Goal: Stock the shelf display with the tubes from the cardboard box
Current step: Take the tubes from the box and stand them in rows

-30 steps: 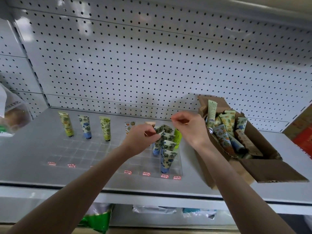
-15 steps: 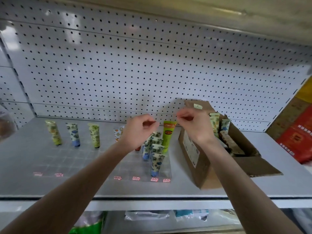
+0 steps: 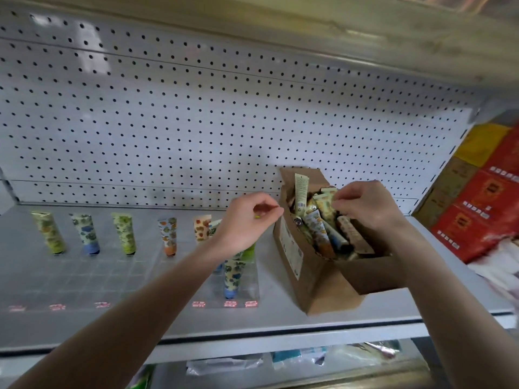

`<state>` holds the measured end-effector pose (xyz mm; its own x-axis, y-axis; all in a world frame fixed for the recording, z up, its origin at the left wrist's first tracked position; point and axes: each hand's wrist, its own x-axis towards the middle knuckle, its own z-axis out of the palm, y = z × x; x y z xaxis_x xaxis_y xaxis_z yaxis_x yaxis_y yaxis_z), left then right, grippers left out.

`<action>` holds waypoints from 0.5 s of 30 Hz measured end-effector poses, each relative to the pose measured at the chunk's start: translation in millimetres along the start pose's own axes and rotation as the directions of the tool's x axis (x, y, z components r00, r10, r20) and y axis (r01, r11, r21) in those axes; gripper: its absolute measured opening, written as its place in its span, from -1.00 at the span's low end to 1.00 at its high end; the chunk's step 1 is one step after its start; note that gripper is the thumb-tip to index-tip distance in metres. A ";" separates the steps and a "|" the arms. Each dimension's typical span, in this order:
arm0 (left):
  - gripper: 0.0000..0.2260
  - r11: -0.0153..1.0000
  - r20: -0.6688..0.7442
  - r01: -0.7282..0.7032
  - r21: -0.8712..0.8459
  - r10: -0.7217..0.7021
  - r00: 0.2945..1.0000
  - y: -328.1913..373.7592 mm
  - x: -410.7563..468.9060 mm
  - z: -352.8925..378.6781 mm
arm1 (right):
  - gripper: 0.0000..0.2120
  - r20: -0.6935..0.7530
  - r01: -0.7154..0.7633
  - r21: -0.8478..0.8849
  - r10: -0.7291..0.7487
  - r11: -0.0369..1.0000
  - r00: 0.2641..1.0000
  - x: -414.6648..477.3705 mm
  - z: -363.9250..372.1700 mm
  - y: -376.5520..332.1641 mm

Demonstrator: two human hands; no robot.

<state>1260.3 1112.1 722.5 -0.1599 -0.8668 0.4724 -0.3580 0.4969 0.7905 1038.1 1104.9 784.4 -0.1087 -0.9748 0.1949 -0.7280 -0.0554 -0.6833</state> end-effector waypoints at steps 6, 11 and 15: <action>-0.95 1.000 0.027 -0.001 -0.017 0.001 1.000 1.0 5.3 17.9 | -0.83 0.048 -0.076 -0.142 0.083 0.987 0.995 5.1 -14.8 20.3; -0.96 1.000 0.025 0.007 -0.013 -0.007 1.000 1.9 7.7 24.2 | -0.80 0.148 -0.106 -0.386 0.175 0.917 0.973 9.2 -7.9 28.2; -0.94 1.000 0.027 0.014 -0.012 -0.014 1.000 0.8 10.2 21.9 | -0.78 0.234 -0.097 -0.546 0.263 0.832 0.936 9.5 -2.7 27.3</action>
<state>1238.2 1102.7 719.4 -0.1794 -0.8745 0.4506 -0.3492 0.4848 0.8019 1015.4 1094.6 769.5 -0.1348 -0.9776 -0.1613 -0.9649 0.1666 -0.2032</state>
